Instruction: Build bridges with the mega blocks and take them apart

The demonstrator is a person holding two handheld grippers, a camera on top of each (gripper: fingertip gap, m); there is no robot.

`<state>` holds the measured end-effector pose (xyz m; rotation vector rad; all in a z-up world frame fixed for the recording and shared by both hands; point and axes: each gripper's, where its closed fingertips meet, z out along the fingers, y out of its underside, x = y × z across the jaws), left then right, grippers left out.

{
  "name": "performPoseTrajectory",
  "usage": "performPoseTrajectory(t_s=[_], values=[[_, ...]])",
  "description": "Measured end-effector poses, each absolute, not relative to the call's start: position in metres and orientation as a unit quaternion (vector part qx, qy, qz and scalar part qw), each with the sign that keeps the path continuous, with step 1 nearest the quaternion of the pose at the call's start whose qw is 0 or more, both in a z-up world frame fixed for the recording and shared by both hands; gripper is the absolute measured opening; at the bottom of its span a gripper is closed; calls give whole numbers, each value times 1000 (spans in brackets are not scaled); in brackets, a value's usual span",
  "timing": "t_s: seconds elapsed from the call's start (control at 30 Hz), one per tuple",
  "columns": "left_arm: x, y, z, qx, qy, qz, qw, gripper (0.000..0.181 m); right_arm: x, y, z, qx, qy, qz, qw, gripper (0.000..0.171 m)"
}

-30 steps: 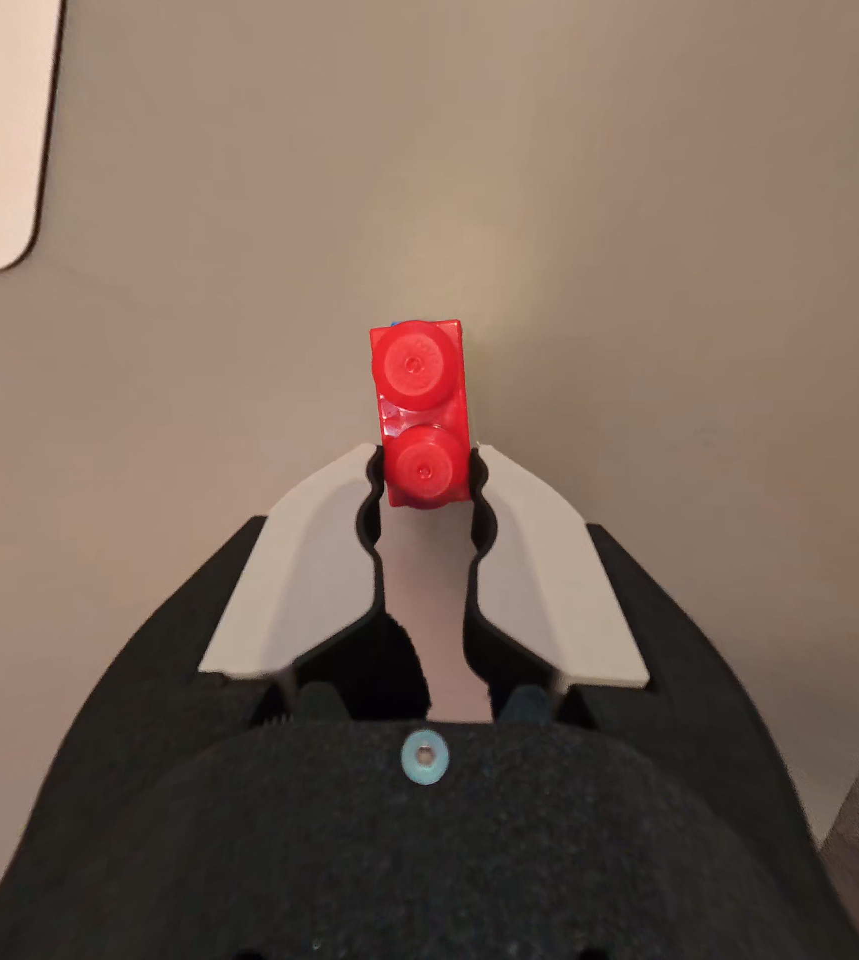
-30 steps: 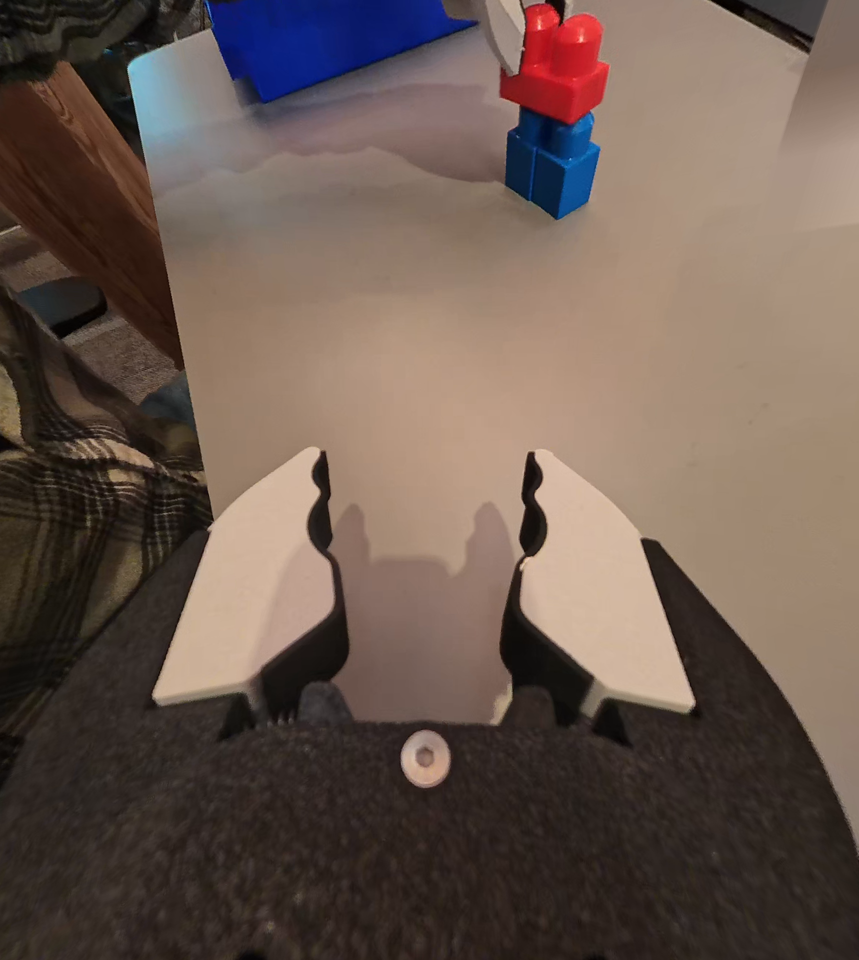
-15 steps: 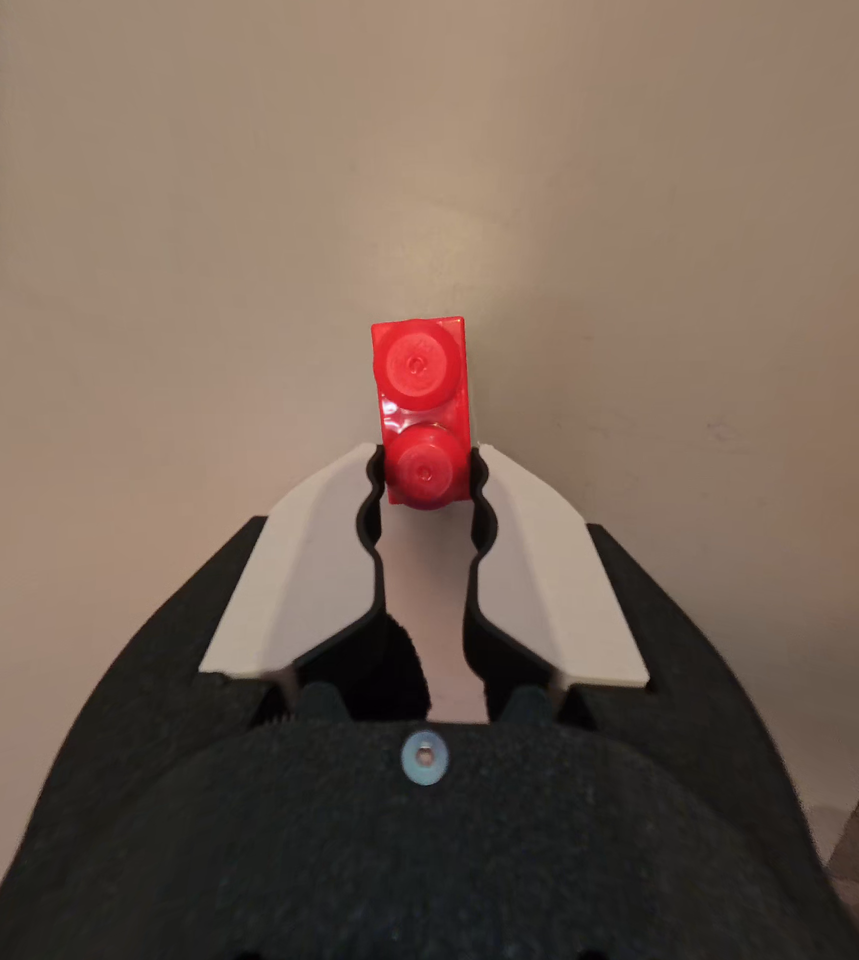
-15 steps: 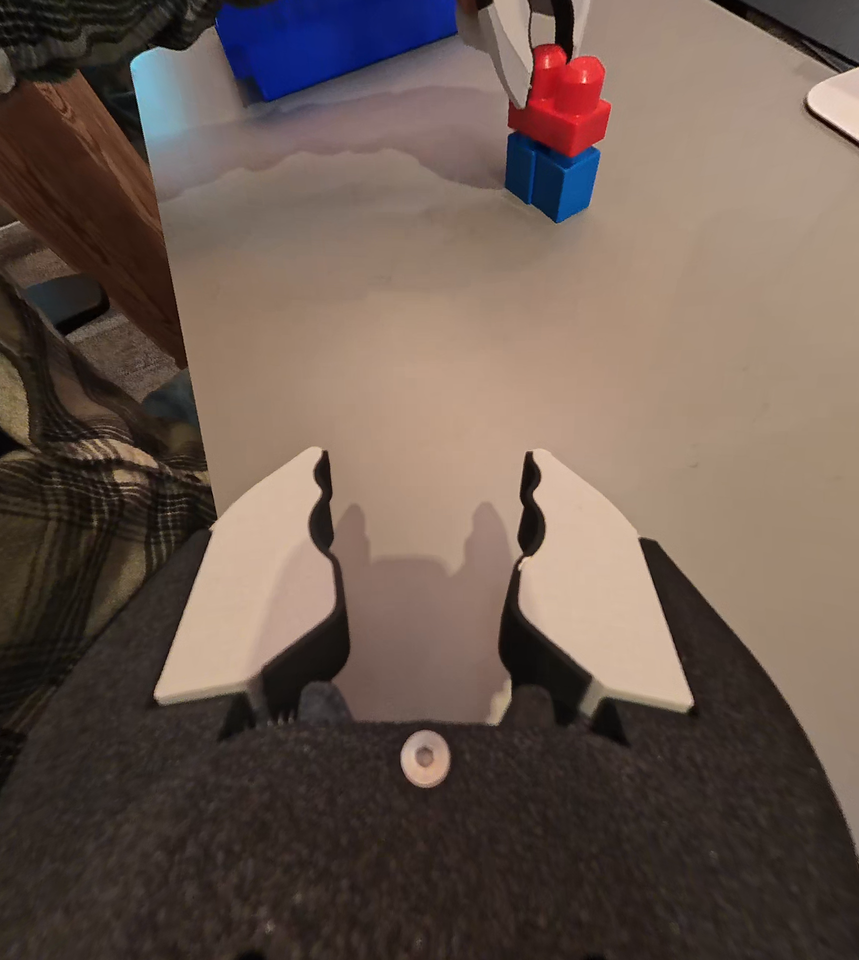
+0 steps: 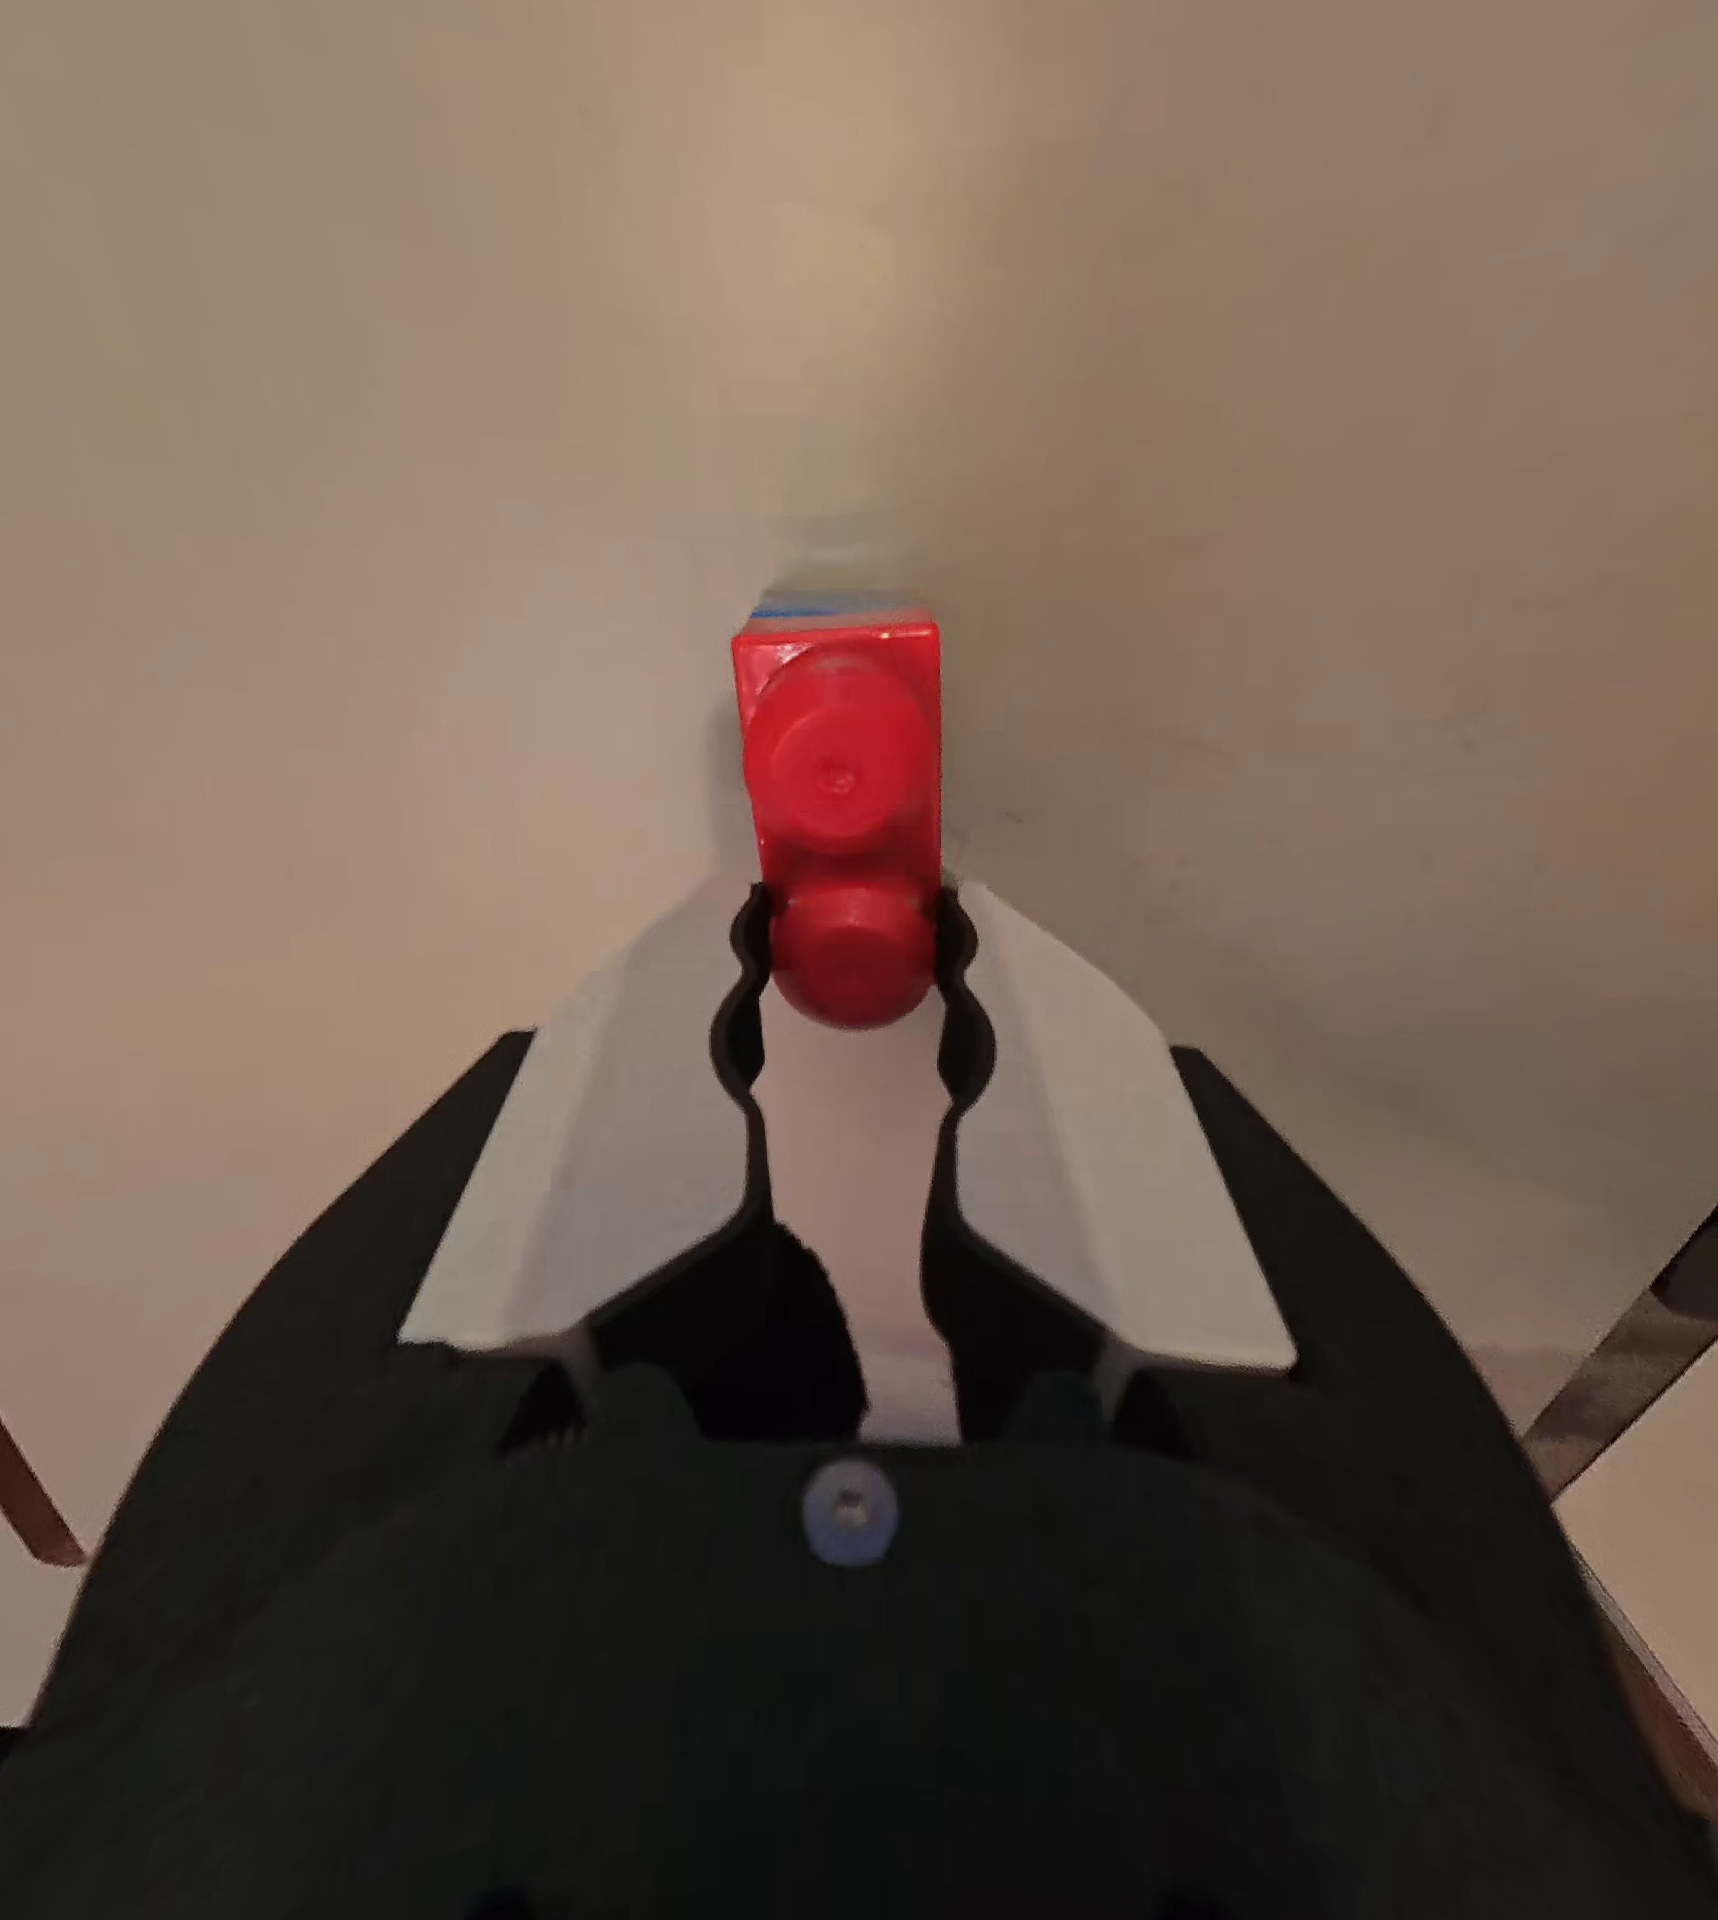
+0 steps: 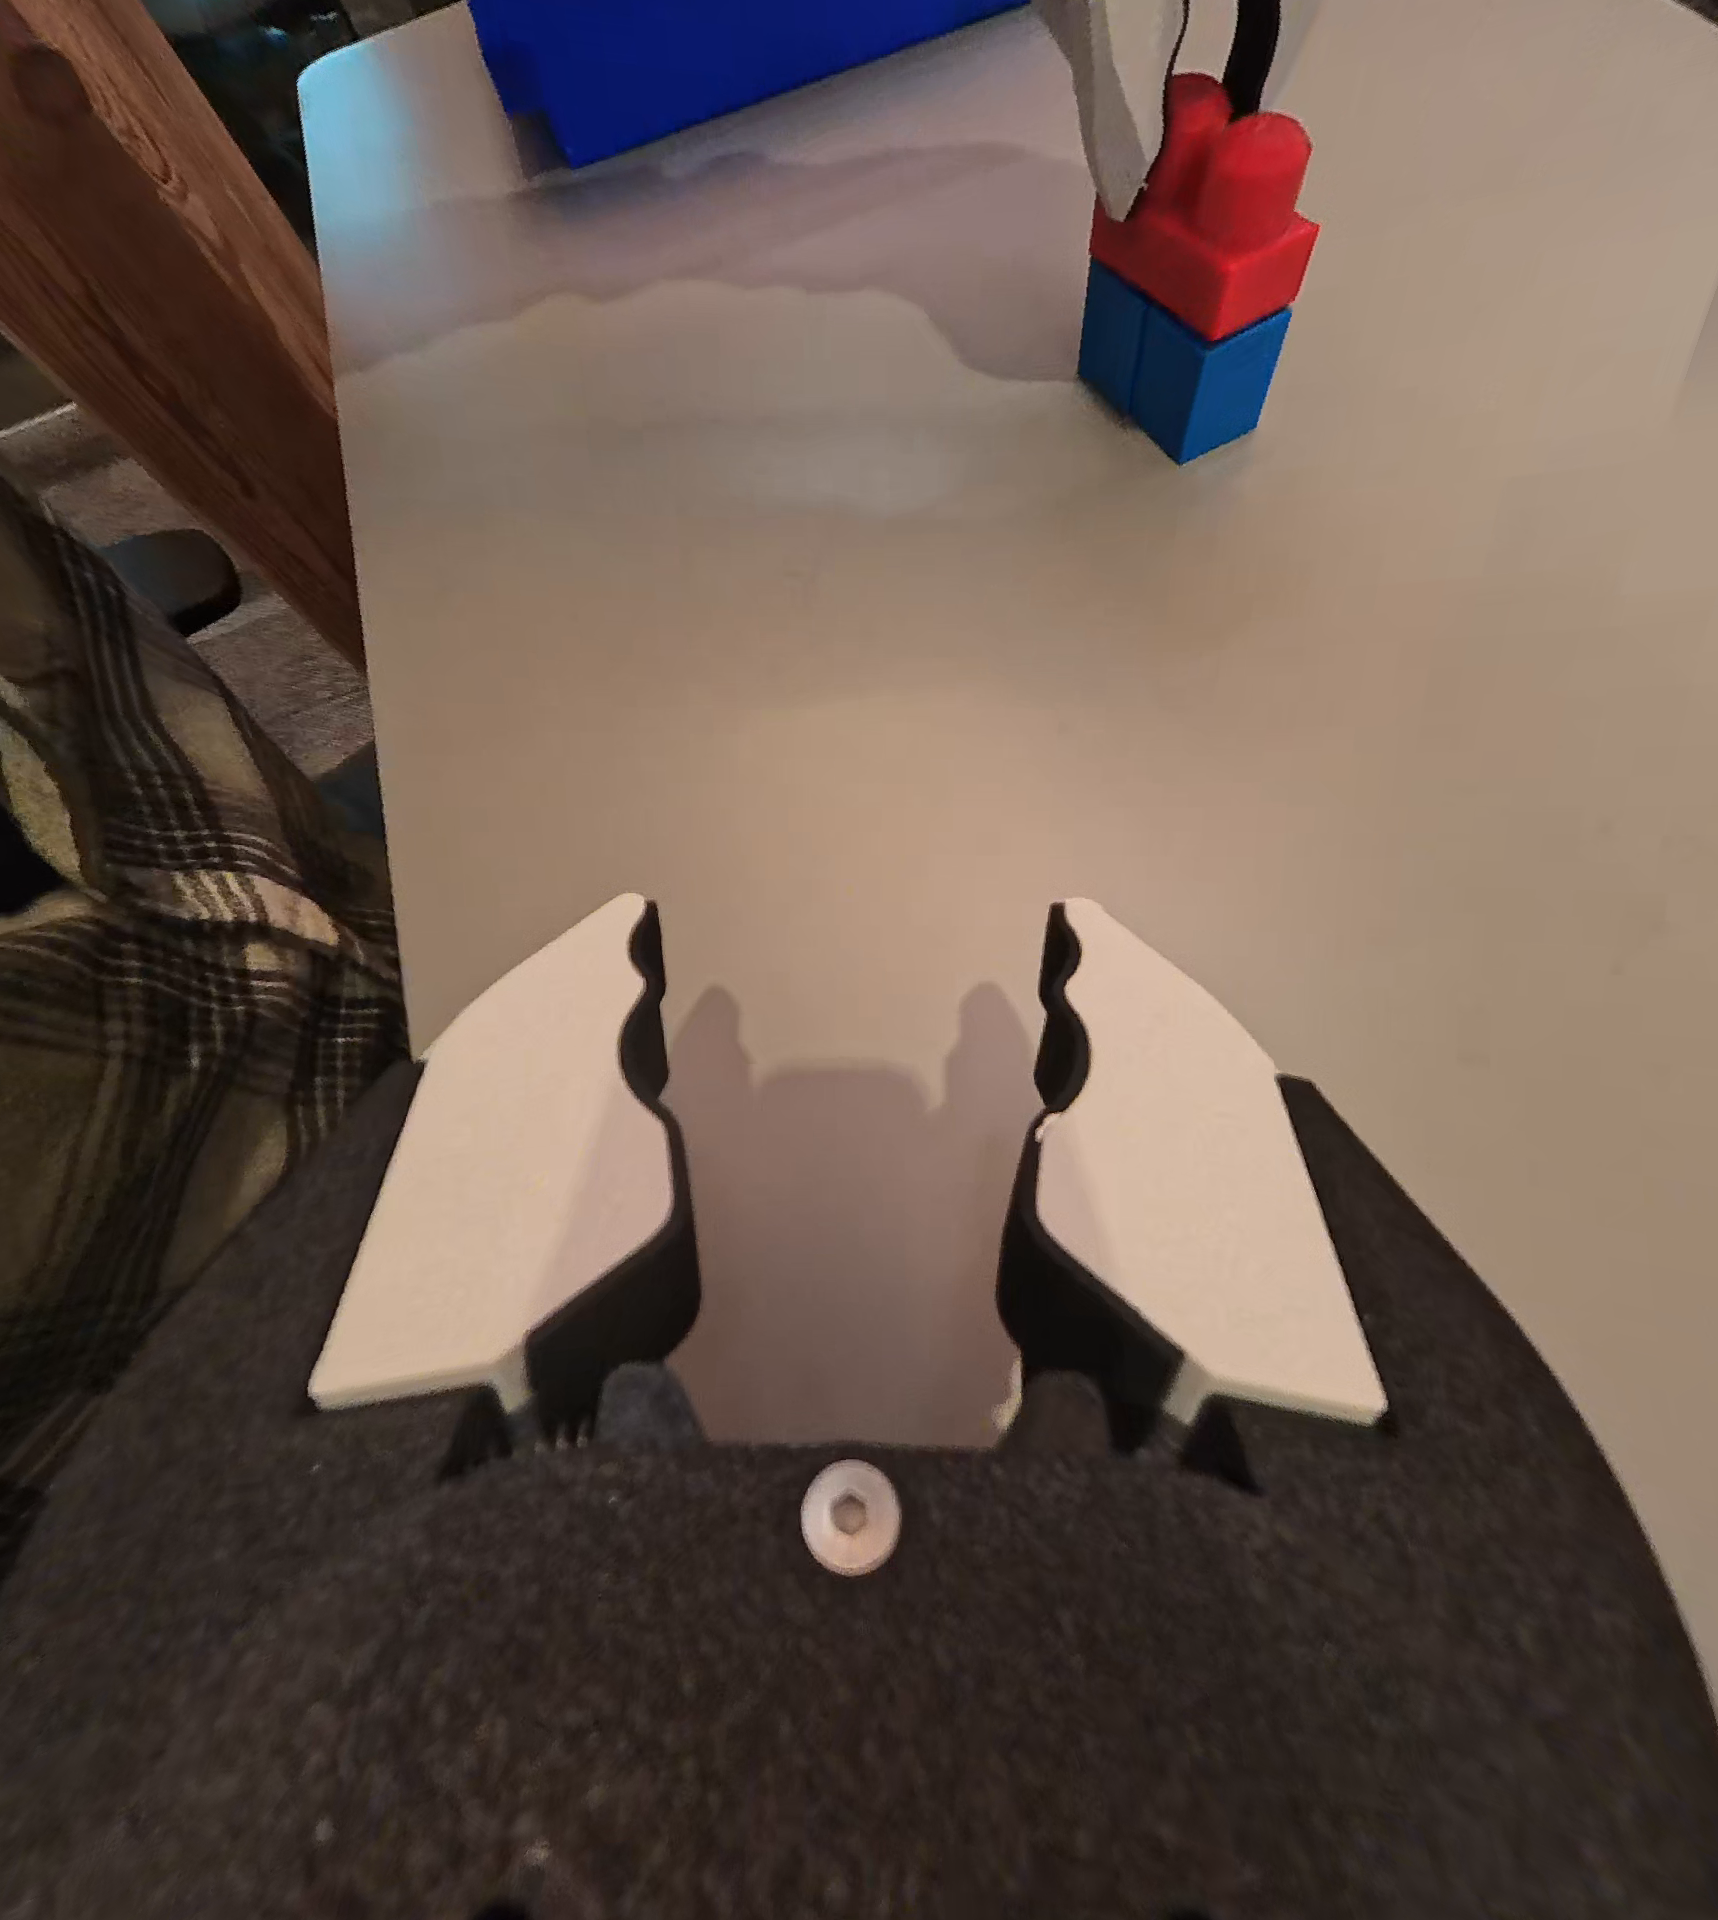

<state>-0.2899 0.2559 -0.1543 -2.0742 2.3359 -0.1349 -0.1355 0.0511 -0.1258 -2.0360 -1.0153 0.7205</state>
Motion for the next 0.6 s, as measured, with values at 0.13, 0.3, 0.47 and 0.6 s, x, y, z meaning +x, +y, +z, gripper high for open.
performPoseTrajectory(t_s=[0.13,0.3,0.47,0.6], values=[[-291,256,-155,-655,756,-12,-19,31,-141,57,-128,-791,-401,286,364,69],[-291,257,-155,-640,766,46,-50,31,-156,65,-115,-775,-424,283,374,71],[-288,256,-156,-652,757,35,-26,32,-165,60,-106,-765,-446,267,381,76],[-286,253,-154,-677,735,-35,19,46,-165,56,-99,-763,-447,261,386,81]])
